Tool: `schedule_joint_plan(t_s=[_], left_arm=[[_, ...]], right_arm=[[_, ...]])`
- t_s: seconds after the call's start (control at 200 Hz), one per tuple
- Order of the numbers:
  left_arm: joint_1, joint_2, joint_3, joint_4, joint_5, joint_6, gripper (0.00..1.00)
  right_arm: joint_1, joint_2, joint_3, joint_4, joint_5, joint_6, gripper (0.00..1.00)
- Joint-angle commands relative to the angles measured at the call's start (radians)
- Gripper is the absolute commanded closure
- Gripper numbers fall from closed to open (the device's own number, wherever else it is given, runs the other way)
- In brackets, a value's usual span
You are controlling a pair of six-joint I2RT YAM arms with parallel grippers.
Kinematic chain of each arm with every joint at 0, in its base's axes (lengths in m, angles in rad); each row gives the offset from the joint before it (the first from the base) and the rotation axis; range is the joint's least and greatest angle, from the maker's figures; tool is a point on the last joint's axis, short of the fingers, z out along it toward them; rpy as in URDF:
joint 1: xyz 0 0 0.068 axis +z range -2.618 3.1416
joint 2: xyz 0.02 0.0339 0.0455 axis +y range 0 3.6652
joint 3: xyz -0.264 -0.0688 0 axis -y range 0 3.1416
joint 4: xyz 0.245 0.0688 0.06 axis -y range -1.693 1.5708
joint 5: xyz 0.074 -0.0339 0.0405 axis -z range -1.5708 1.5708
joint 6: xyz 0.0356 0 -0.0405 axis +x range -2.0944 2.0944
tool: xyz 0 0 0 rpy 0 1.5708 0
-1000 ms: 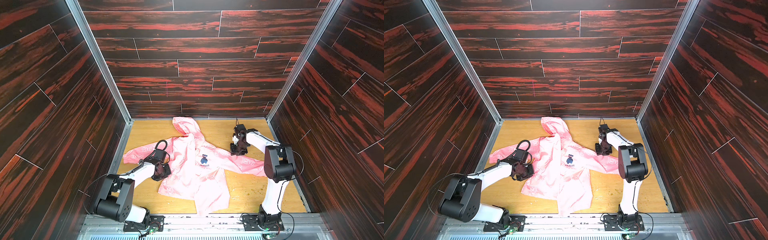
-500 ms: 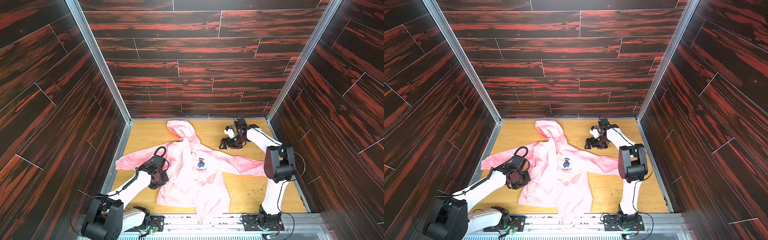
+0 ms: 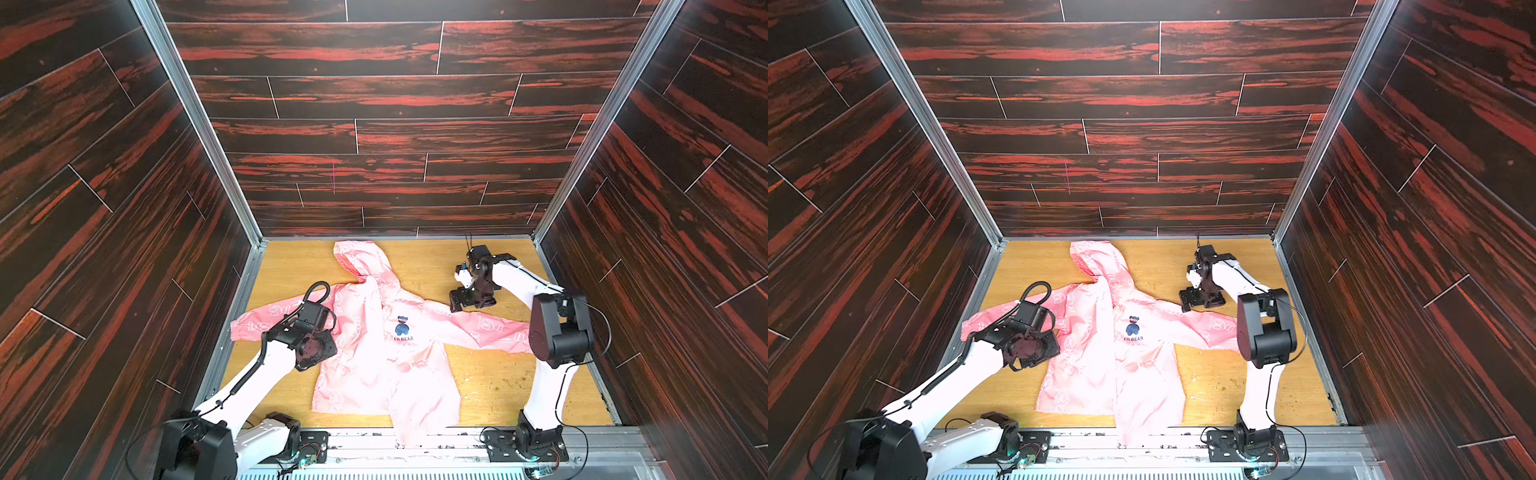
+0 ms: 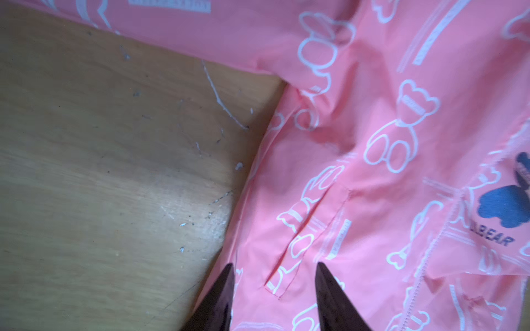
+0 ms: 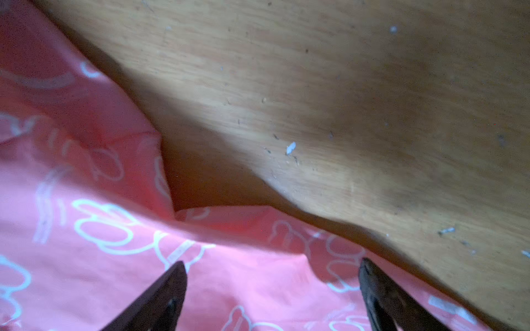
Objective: Unzip the jacket
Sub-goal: Smooth out the jacket at the center of the board.
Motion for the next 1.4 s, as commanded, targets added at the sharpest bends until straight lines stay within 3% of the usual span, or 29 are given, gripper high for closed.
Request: schedule_joint_plan(t_s=[0.0,0.24,0.566,0.631,0.696,0.767,1.087,1.272,1.398], left_arm=[[-0.006,-0.060,-0.011,0.088,-0.005,0.004,0.53],[-0.006,0.063,-0.034,0.130,0.050,0.020,0.59],[-0.008,0.198,-0.077,0.234,0.082,-0.010,0.75],[-0.008,0.232,-0.076,0.247,0.085,-0.011,0.84],[-0.008,0.271,-0.076,0.247,0.074,-0.023,0.96],[-0.008,0.310,-0.083,0.257,0.073,-0.034,1.00],[-0.010,0.352,-0.158,0.295,0.052,-0.088,1.00],[-0.010,0.356,-0.196,0.307,0.039,-0.110,1.00],[-0.011,0.353,-0.211,0.308,0.034,-0.113,1.00]], right_arm=[[0.022,-0.068,0.003,0.046,-0.143,-0.025,0.05],[0.149,0.121,0.322,0.009,-0.166,-0.101,0.08],[0.275,0.435,0.663,-0.132,-0.088,-0.161,0.31],[0.289,0.480,0.707,-0.145,-0.087,-0.153,0.44],[0.301,0.520,0.745,-0.155,-0.061,-0.132,0.67],[0.302,0.546,0.772,-0.160,-0.017,-0.102,1.00],[0.158,0.457,0.755,-0.087,-0.034,0.041,1.00],[0.101,0.466,0.806,-0.103,-0.071,0.000,1.00],[0.066,0.484,0.841,-0.126,-0.029,-0.008,1.00]])
